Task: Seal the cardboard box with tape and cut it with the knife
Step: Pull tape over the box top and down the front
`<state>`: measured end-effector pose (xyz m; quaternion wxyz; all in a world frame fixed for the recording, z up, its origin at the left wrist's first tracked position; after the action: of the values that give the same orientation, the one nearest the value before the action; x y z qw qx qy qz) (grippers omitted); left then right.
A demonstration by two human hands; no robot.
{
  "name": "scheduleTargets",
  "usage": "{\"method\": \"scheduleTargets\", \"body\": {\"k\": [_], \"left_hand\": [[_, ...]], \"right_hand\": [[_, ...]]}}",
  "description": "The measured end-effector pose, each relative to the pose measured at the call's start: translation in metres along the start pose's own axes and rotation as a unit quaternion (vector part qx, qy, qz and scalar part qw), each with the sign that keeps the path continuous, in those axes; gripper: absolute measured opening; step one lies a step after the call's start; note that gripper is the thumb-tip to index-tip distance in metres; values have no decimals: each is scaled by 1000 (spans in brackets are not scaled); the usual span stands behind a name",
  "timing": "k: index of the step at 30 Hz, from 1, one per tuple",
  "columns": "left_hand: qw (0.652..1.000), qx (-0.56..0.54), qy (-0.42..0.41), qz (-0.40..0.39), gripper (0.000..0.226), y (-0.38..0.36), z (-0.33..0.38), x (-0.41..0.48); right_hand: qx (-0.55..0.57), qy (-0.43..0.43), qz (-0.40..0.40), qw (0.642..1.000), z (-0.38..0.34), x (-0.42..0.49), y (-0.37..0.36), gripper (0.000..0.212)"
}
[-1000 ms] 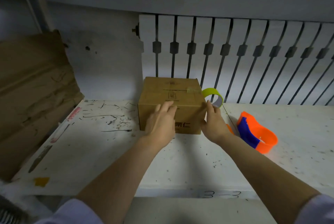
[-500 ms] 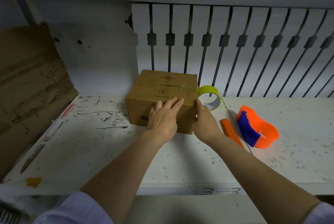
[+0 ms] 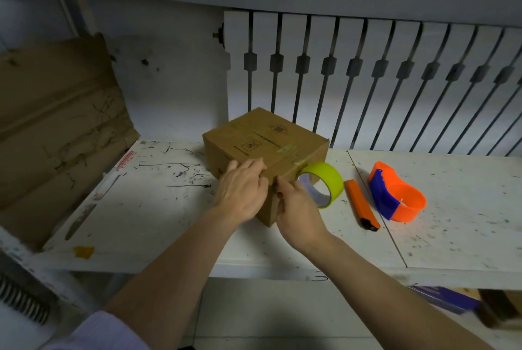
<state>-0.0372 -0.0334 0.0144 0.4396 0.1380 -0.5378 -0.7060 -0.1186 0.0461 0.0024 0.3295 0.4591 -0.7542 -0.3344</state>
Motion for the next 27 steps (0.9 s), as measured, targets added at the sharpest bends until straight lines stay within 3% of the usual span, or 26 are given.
{"method": "scheduleTargets", "body": {"k": [4,10,18,23,27], "left_hand": [[1000,13,18,3,42,6,-6,-4],[999,36,-23,-24,61,3,-10,-5],[997,-40,-7,-59,54,13,-34,-13],[993,-94,-8,-78,54,18,-46,-13],[995,-65,-4,-71,57,20,-49,-12]], "right_hand": [[-32,30,-1,999,-6,-6,15,42],[-42,-35,167,984,30,13,63,35],[-57,-47,14,997,60,34,54,34],[-5,-51,76,996,57,26,52,23],[-14,-59,88,994,55,25,48,21]]}}
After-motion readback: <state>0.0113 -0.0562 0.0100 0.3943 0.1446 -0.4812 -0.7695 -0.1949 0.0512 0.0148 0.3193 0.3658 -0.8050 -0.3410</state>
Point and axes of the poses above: each hand's wrist, its own x-axis towards the middle knuckle, its own y-axis out of the back of the hand, z = x × y, the point moved 4 cm from there along x, towards the middle knuckle, and after that the axes turned 2 degrees about -y, right-handed, at the moved point
